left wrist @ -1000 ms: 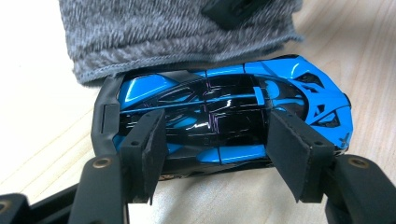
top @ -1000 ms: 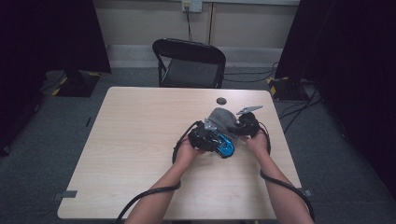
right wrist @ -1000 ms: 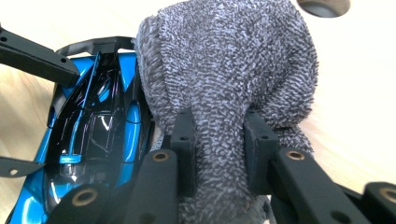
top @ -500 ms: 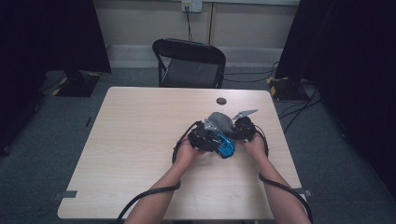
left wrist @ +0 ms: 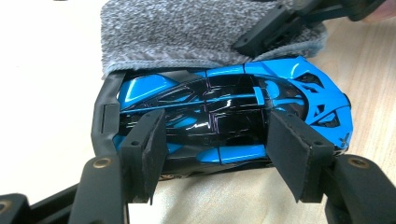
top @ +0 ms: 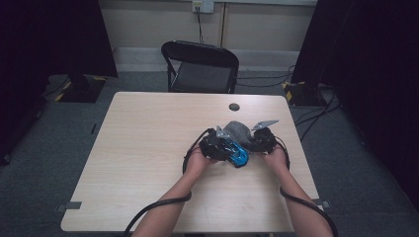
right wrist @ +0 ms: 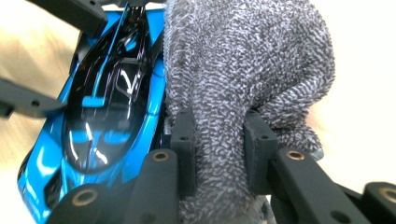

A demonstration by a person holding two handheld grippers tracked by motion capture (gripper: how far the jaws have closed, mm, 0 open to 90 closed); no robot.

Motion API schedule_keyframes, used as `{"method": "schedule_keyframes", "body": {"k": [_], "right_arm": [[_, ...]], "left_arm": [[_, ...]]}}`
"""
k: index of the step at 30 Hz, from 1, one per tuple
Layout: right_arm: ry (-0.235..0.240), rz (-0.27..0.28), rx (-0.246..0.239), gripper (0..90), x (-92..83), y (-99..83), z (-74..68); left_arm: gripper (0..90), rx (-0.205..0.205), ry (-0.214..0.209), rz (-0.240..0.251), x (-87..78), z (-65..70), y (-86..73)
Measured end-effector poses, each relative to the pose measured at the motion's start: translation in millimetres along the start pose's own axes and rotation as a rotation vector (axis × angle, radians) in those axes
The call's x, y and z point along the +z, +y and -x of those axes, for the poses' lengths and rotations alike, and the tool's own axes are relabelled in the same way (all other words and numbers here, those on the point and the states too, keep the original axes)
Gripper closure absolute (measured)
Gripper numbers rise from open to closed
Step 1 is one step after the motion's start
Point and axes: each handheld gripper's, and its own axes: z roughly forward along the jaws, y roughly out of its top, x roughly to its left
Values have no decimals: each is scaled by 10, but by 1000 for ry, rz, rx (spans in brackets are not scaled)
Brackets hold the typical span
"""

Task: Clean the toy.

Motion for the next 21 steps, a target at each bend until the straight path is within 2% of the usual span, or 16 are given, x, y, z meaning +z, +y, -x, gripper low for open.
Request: {"method": "schedule_keyframes", "body": {"k": [14,21], "right_arm": [[-6,-11,-15,700,-194,-184,17],[-9,-8,-6,699,-316,-319,2]], "left_arm": [[384,2,1,-2,2,-3,6],[384,1,0,-3,1,-3,4]]}}
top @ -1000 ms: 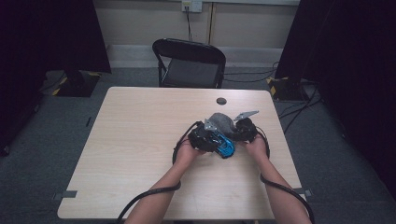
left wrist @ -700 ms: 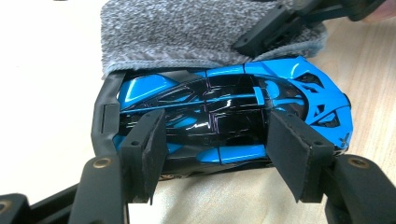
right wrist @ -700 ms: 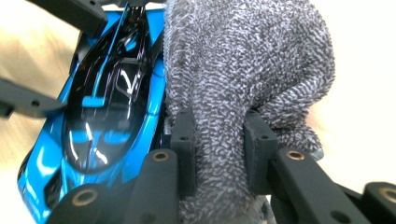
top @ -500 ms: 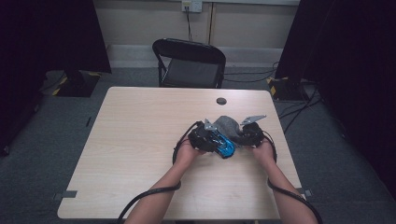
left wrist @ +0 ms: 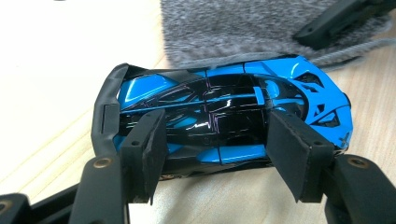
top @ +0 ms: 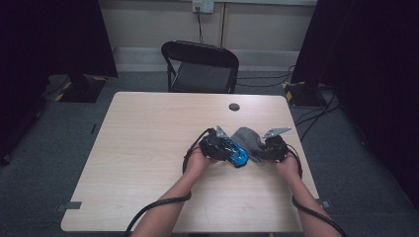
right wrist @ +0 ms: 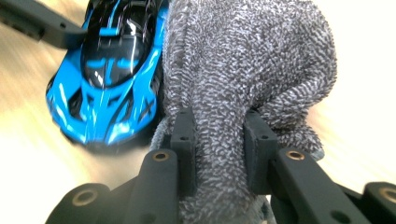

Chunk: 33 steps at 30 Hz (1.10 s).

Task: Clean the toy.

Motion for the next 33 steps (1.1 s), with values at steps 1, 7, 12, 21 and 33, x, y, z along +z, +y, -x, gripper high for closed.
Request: {"method": "schedule_keyframes", "body": {"k": [1,7,12,21,33], "right_arm": [[1,2,-1,699,-18,-22,-5],[-2,6,2,699,-164,-179,-38],[7,28,28,699,-283,-334,-51],[14,5,40,699,-511,-526,-61],[4,100,53,690,-826,-360,5]], "left_arm": [[384,2,2,-1,-1,0,1],[385,3,0,-4,1,-3,5],[385,5,0,-7,0,-3,8],[384,-2,0,-11,2,7,17],[340,-40,-61,-2,-117,-51,70]]}}
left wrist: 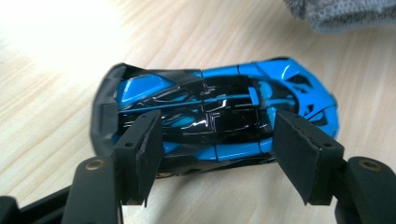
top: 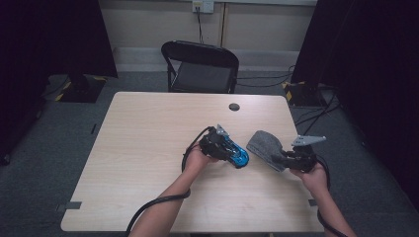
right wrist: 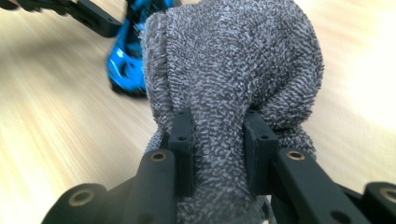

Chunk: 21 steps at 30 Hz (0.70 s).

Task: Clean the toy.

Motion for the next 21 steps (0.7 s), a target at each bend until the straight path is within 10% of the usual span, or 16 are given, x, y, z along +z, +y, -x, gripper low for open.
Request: {"method": "schedule_keyframes", "body": {"k": [13,21], "right_arm": [[201,-10,-225,685,544,689,-725],[346,-68,-349,682,1163,922,-1327]], "left_arm": [[349,-76,113,147,-1130,-473,-321],[350,-89,151,147,-1482,-568,-722]]}}
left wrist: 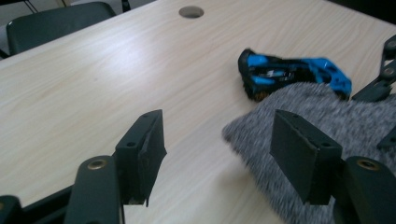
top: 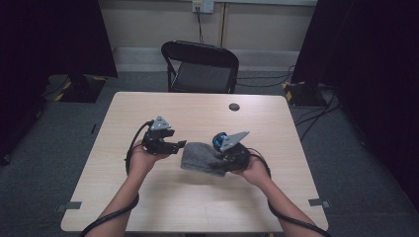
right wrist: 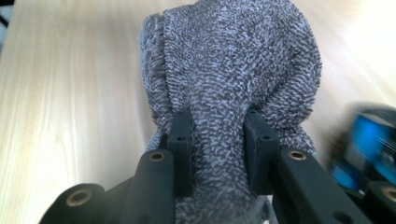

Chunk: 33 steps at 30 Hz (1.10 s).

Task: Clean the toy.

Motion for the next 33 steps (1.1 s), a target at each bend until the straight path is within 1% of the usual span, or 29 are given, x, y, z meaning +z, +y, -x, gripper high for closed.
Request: {"method": "schedule_keyframes", "body": {"k": [2,3,4,5,6,7,9,10,12,13,14,16,17,19,21,23,24,25,26,27,29,30,31,33], "right_arm": [[43,-10,-32,679,195,91,-68],[51,-23,-46,678,274,127,-97],[56,-34,-57,677,330,152,-112],[72,-52,-73,671,434,191,-140],[78,-59,-82,661,493,210,-154],[80,-65,-88,646,544,225,-162],[69,-70,-90,598,605,243,-170],[58,-74,-95,564,637,250,-170],[40,-79,-101,487,688,254,-158],[20,-82,-97,444,703,255,-145],[7,-79,-89,424,701,255,-135],[-13,-62,-62,403,678,246,-94],[-31,-55,-49,394,661,236,-74],[-92,-56,-39,375,632,210,-36],[-115,-32,-3,353,600,183,10],[-131,1,37,347,552,159,42],[-129,17,48,336,524,149,58],[-144,25,52,319,485,141,67],[-165,30,50,311,451,135,76],[-192,46,64,293,382,121,100],[-218,79,99,268,260,87,169],[-234,86,116,259,201,66,211],[-252,92,132,238,148,42,252],[-298,88,162,221,69,-17,334]], "left_arm": [[349,1,-12,-3,-30,-9,-89],[344,2,-25,-2,-34,-9,-124],[343,10,-40,-10,-37,-11,-194],[343,10,-40,-10,-37,-11,-194],[343,19,-52,-33,-30,-21,-282],[344,16,-56,-39,-26,-25,-312],[347,-2,-81,-58,-3,-31,-384],[347,-1,-86,-73,16,-24,-427],[346,24,-100,-116,51,12,-516],[347,35,-100,-125,53,25,-542],[347,41,-103,-129,51,36,-571],[350,33,-117,-138,49,67,-622],[350,47,-118,-149,46,85,-642],[354,75,-121,-165,42,127,-685],[357,90,-124,-184,38,168,-720],[361,104,-121,-186,15,203,-721],[361,111,-119,-177,-1,213,-706],[363,115,-111,-167,-19,219,-688],[364,117,-104,-145,-48,222,-647],[364,120,-102,-124,-65,221,-610],[361,127,-89,-98,-73,226,-544],[358,128,-94,-95,-58,227,-523],[354,135,-90,-94,-34,235,-515],[353,127,-95,-99,40,250,-527]]}}
